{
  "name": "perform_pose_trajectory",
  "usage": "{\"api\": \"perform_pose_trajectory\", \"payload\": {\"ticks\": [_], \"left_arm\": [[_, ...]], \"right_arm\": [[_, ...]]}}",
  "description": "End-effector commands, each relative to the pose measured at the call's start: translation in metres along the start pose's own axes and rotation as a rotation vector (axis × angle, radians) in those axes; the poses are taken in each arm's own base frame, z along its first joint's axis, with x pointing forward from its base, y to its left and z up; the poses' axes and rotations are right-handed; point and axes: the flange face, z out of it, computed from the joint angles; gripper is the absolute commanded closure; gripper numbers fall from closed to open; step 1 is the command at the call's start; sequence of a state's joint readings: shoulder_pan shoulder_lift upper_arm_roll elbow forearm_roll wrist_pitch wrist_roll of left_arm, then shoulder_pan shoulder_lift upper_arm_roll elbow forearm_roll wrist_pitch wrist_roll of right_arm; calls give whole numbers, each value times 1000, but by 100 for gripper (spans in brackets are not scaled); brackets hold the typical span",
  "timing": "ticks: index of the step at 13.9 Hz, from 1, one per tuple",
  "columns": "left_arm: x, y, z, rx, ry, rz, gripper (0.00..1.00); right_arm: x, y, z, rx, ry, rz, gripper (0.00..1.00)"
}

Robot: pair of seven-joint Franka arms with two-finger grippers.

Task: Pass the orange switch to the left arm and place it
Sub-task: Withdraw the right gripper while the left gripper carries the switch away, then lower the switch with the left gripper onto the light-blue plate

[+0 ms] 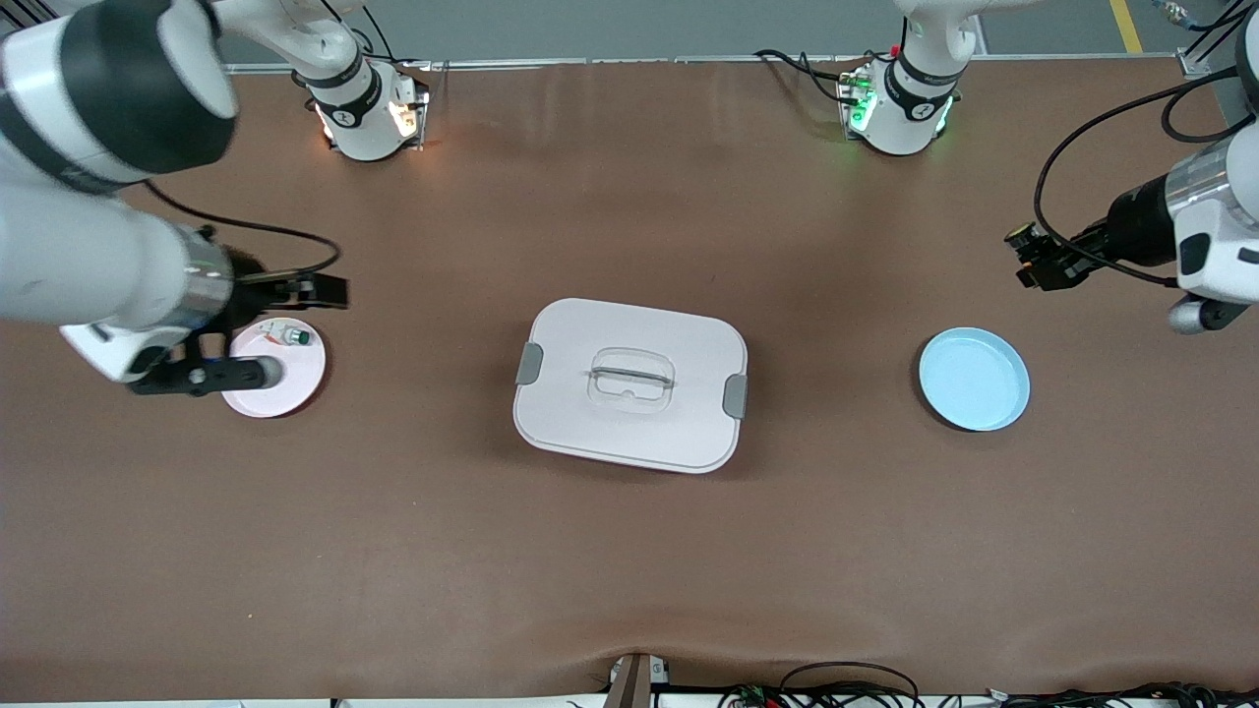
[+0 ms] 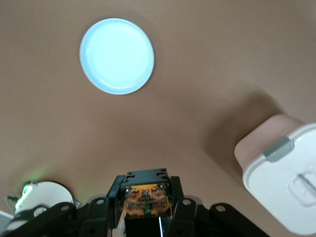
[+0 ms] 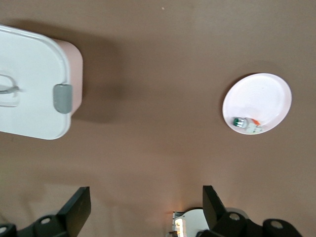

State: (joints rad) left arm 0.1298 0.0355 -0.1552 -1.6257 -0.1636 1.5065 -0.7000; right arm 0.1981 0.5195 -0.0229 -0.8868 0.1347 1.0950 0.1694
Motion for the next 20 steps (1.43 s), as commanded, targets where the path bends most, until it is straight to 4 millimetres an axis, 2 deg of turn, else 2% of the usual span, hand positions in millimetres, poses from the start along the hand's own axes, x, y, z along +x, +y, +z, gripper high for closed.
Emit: {"api": "perform_pose_trajectory", "payload": {"ticks": [1, 3, 4, 10, 11, 12, 14, 18, 20], "left_arm": [[-9, -24, 8, 22, 94, -145, 100], [-13, -30, 28, -12, 167, -266, 100], [-12, -31, 39, -27, 179, -302, 100], [-1, -37, 94, -31, 270, -444, 100], [1, -38, 107, -35, 273, -463, 100], [3, -41, 120, -39, 276, -470, 100], [12, -53, 135, -52, 283, -493, 100], [26, -57, 169, -62, 282, -501, 100], [40, -67, 184, -60, 272, -529, 100]], "right_arm": [[-5, 48, -10, 4, -16, 9, 0], [-6, 82, -11, 13, -33, -15, 0], [-6, 91, -10, -11, -36, 0, 0], [0, 98, -5, -35, -35, 28, 0], [2, 108, -4, -31, -33, 41, 0], [1, 128, -6, -17, -32, 62, 0], [-1, 156, -6, 8, -34, 97, 0], [-5, 165, -9, -24, -36, 136, 0], [-6, 165, -9, -28, -39, 139, 0]]}}
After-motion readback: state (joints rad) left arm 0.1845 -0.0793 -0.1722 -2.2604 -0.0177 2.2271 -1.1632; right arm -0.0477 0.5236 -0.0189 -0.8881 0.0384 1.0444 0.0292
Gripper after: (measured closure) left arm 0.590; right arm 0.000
